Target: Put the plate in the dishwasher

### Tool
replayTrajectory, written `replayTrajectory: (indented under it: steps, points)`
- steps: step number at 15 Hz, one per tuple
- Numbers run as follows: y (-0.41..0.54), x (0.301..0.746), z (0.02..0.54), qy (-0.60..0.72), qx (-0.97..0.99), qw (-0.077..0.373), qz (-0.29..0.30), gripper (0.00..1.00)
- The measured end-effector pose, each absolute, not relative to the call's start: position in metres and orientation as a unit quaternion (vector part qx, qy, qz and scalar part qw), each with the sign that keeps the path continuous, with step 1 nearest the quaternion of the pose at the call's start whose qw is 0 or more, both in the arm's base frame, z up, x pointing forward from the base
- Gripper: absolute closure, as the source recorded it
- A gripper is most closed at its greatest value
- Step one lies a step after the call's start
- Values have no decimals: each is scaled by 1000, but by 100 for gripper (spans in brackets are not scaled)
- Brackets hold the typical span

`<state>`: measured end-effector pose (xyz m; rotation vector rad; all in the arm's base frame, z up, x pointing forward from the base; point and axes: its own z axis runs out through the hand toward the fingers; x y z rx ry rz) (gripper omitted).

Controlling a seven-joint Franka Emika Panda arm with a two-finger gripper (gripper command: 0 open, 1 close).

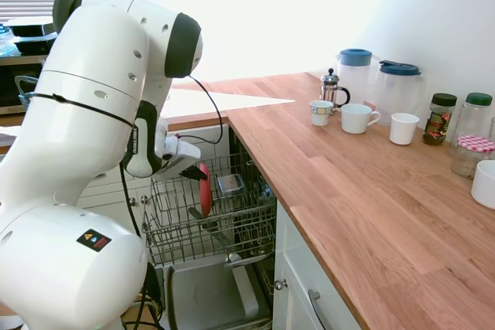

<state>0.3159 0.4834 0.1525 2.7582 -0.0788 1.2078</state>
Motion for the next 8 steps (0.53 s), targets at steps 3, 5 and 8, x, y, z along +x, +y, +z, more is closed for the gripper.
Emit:
replayTrajectory:
  steps: [3,5,8]
  points:
    - [487,326,162,-50,928,82,360,0]
    - [489,329,172,-62,934,88,341,0]
    - [495,333,207,-89,946,95,296,0]
